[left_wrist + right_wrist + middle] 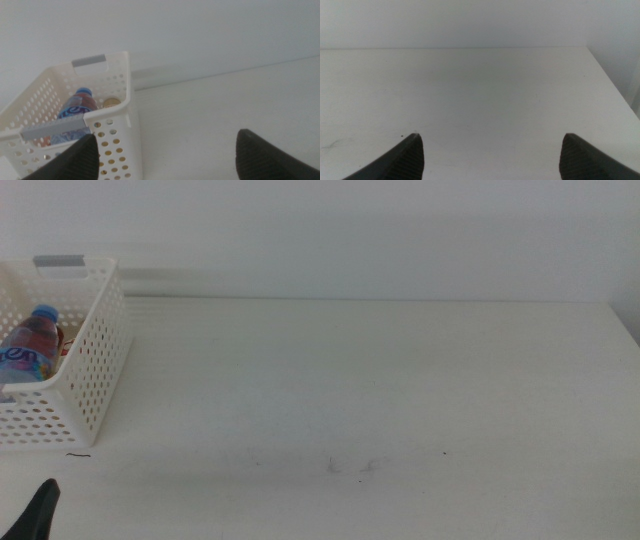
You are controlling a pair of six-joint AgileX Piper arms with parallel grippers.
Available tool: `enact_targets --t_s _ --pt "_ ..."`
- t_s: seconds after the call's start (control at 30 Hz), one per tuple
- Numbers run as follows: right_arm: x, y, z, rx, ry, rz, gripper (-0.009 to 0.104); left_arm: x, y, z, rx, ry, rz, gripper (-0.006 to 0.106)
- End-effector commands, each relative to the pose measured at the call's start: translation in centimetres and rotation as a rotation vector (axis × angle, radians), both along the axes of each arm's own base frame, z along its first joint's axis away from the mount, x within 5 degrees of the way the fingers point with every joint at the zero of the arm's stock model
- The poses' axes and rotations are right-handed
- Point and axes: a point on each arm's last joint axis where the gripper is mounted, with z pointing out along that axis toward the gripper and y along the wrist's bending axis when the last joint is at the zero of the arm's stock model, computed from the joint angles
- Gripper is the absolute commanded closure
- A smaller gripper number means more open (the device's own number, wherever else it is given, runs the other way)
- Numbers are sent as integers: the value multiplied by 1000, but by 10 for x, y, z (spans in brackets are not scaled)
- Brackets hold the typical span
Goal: Use arms to grab the bottles and put them into the dustbin to the left of the table.
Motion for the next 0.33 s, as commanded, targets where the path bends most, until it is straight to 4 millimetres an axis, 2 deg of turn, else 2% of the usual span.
enact_targets --t_s 0.0,0.3 --pt "0 0 1 -8 -19 -6 6 0 1 2 8 -26 6 7" --pt "0 0 1 -6 -16 -7 6 0 1 3 7 -34 7 7"
